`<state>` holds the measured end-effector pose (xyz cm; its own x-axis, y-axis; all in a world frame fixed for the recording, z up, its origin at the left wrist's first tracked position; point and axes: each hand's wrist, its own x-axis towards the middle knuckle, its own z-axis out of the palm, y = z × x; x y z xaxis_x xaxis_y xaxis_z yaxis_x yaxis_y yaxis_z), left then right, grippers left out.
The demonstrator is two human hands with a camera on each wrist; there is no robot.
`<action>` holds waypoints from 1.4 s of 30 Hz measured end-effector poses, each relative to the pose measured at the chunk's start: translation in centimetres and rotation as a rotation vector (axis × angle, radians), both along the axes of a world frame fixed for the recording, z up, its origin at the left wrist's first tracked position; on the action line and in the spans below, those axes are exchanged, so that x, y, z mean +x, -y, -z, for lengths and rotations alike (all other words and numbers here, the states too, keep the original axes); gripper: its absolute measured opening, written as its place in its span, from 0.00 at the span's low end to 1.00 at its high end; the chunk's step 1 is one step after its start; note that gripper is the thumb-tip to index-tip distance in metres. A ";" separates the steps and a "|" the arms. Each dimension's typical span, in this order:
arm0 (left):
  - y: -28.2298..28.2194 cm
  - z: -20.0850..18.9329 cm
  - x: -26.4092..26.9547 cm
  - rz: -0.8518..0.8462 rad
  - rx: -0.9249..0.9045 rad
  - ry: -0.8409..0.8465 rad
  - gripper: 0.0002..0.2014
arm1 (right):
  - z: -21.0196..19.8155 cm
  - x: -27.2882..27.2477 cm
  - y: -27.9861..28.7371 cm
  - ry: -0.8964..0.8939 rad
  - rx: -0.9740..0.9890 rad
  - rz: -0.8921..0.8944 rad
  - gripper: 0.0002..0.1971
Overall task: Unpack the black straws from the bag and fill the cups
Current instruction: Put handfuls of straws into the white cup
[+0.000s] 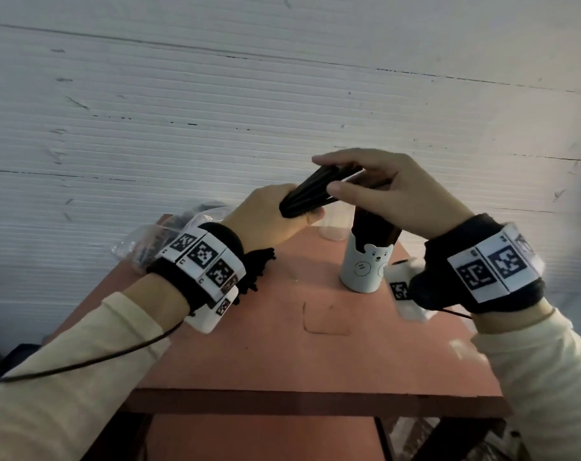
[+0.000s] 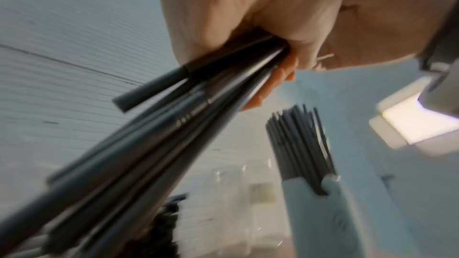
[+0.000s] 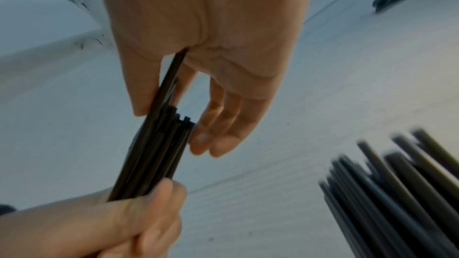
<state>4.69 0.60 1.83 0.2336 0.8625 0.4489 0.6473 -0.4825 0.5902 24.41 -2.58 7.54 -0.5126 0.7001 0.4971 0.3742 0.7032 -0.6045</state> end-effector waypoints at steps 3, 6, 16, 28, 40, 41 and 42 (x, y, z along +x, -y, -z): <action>0.9 -1.4 2.0 0.134 -0.026 0.201 0.13 | -2.1 -0.2 0.7 -0.176 0.162 0.035 0.20; 0.6 -0.9 3.8 0.242 -0.124 0.387 0.20 | -3.0 -0.9 0.8 -0.291 0.292 0.075 0.25; -1.0 4.5 4.7 0.275 -0.483 0.293 0.08 | 3.2 -2.6 -2.3 0.284 0.281 0.197 0.14; -0.6 3.9 4.8 0.334 -0.463 0.558 0.03 | 4.0 -2.8 -2.7 0.037 0.274 0.218 0.16; -2.2 5.2 4.7 0.308 -0.764 0.406 0.13 | 6.0 -2.9 -3.8 -0.026 0.300 0.148 0.11; -2.3 5.5 4.8 0.303 -0.781 0.389 0.14 | 6.0 -2.9 -3.9 -0.025 0.286 0.152 0.12; -2.4 5.6 4.9 0.295 -0.804 0.370 0.13 | 6.0 -2.8 -4.0 -0.024 0.273 0.155 0.12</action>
